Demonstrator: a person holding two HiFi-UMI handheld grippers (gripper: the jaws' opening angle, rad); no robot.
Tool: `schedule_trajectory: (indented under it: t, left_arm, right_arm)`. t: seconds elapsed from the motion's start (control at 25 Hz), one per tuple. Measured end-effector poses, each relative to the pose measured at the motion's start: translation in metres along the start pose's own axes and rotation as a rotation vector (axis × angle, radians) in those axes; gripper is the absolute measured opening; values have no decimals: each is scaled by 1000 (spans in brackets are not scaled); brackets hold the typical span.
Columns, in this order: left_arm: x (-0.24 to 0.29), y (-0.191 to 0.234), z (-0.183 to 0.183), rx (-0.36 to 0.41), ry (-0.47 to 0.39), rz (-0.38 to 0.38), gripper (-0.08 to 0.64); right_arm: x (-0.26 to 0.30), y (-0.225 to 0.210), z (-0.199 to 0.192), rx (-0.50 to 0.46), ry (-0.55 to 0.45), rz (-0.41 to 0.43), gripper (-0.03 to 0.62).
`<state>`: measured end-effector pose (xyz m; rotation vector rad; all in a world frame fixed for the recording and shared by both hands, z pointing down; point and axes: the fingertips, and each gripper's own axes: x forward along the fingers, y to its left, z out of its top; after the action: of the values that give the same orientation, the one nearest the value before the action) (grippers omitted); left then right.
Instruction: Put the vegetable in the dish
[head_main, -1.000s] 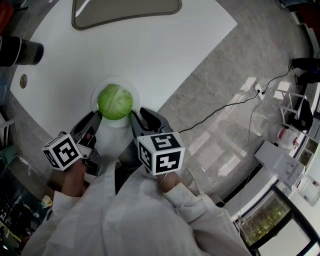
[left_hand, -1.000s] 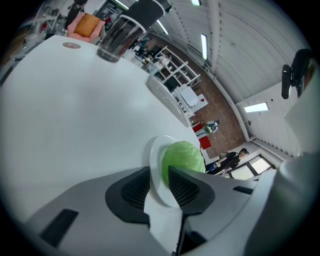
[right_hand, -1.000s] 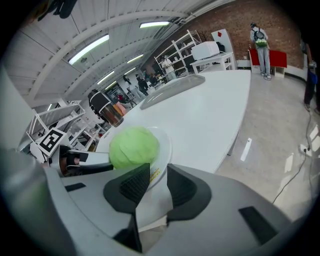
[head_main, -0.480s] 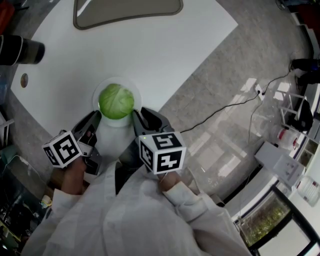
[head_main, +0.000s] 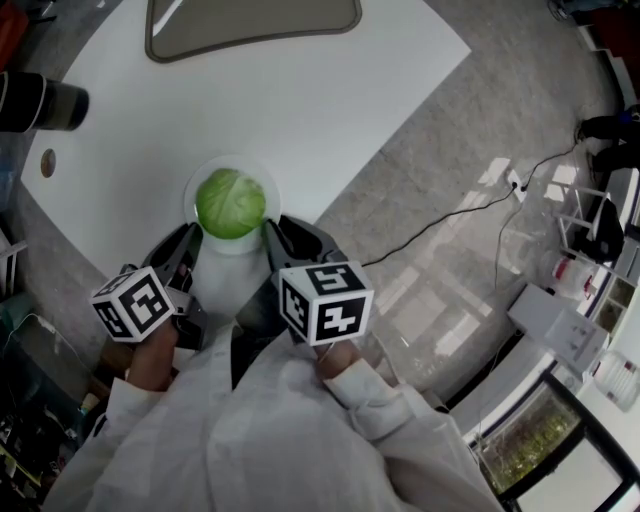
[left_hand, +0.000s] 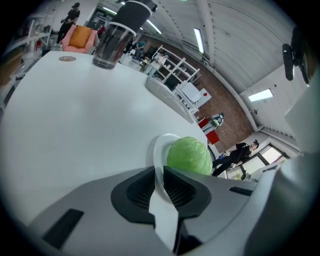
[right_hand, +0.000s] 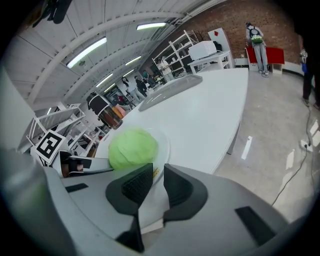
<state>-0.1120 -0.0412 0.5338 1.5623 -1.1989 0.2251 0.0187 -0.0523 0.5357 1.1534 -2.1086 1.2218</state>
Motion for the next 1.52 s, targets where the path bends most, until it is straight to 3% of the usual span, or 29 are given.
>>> schedule_trajectory:
  t: [0.16,0.4,0.68,1.52]
  left_arm:
    - [1,-2,-2,80,3,28,57]
    - [3,-7,1,124,-12,32,57]
    - [6,-11,2,112,-7,25,57]
    - [-7,-20,26,192,-42,-27,57]
  right_arm:
    - [1,-1,1,-7,-5,-6,75]
    - [1,-5,5,-4,-16,-18,72]
    - [-3,-7,13,1,-23,-16,71]
    - [-9,8,28,45,-87,-35,69]
